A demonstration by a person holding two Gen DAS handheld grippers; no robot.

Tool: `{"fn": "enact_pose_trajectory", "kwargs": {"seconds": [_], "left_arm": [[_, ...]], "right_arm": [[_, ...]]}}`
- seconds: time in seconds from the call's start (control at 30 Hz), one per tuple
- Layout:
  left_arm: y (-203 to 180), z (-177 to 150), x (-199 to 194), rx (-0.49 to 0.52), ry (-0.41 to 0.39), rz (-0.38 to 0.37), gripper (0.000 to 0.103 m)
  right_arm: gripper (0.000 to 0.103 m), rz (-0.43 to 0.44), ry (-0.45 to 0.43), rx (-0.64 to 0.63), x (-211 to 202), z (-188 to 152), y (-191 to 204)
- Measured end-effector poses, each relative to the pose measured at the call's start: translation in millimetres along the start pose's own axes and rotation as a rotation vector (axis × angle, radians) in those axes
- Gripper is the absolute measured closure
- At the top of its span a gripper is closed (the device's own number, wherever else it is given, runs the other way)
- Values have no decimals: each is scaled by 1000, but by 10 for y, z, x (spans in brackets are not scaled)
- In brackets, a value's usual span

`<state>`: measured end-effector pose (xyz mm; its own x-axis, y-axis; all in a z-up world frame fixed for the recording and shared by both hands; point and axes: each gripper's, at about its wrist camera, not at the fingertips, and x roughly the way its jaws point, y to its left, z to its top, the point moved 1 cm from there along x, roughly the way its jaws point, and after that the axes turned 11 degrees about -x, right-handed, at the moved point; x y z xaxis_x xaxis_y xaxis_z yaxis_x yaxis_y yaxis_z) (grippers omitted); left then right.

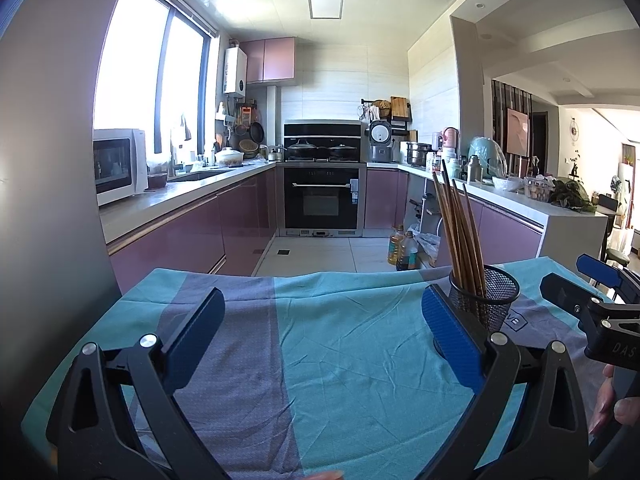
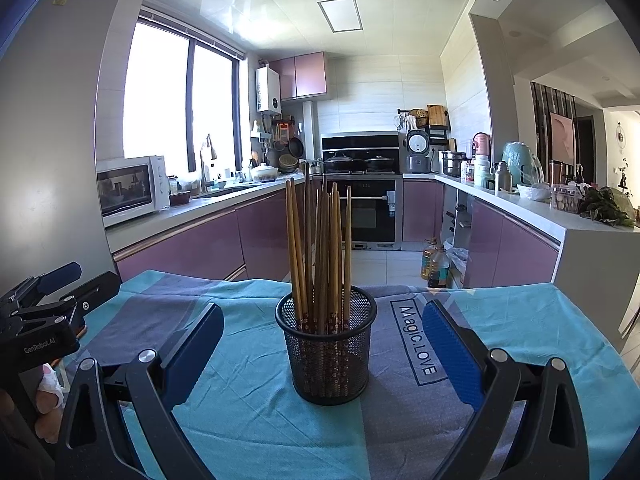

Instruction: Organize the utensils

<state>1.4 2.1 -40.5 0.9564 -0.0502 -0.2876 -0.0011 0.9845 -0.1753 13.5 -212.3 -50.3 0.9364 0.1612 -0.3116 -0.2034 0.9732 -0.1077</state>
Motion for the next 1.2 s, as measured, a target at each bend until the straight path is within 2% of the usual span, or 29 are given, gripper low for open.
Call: {"fn": "enact_pose_trajectory", "kwargs": {"seconds": [1.2], "left_arm": [[-9,3,-5,1,-5,2,6]], "right_arm": [[7,-7,-1,5,-15,21,26]]}}
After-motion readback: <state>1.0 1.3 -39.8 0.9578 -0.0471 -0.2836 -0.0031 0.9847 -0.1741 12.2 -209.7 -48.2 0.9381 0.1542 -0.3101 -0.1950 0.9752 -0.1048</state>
